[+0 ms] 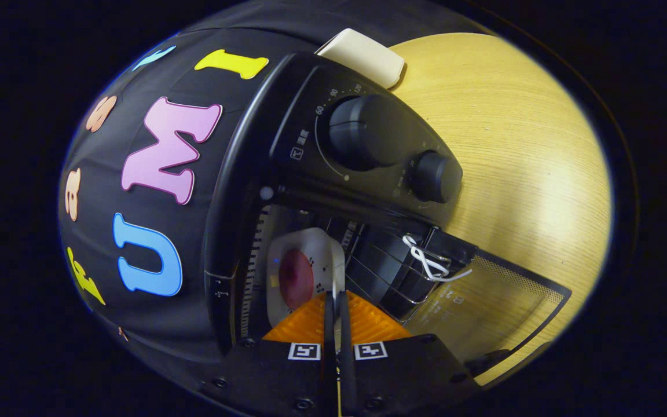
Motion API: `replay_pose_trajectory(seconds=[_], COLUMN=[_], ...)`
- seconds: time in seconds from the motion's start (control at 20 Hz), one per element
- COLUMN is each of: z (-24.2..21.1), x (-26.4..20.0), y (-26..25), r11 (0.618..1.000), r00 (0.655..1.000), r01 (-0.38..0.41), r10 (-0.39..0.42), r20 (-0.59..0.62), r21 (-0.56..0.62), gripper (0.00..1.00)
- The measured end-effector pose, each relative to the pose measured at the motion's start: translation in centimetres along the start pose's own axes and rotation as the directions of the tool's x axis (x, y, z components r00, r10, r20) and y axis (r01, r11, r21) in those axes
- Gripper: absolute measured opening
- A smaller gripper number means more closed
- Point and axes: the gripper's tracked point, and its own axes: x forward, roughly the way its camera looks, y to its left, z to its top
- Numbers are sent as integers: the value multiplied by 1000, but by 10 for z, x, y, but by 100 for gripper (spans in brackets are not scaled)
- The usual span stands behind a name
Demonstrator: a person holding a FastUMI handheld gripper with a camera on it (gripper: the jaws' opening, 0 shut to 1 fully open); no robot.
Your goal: Open the toaster oven, put the food inside, and close the toaster oven door.
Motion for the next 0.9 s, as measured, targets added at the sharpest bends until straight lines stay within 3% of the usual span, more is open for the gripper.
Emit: replay_pose_trajectory(seconds=[0.25,0.45,0.5,0.55,0.75,0.9], z=[5,6,3,2,-14,-21], x=[-1,-20,-21,-25,-42,-57], y=[7,8,7,8,-2,-6], r11=[999,996,996,994,988,979], r00=[999,997,996,995,986,982], r01=[-48,-76,-77,-87,-89,-84], r10=[48,74,75,84,70,50], r20=[0,-33,-42,-61,-150,-180], r21=[-14,-46,-51,-58,-128,-188], gripper=[14,25,33,33,96,99])
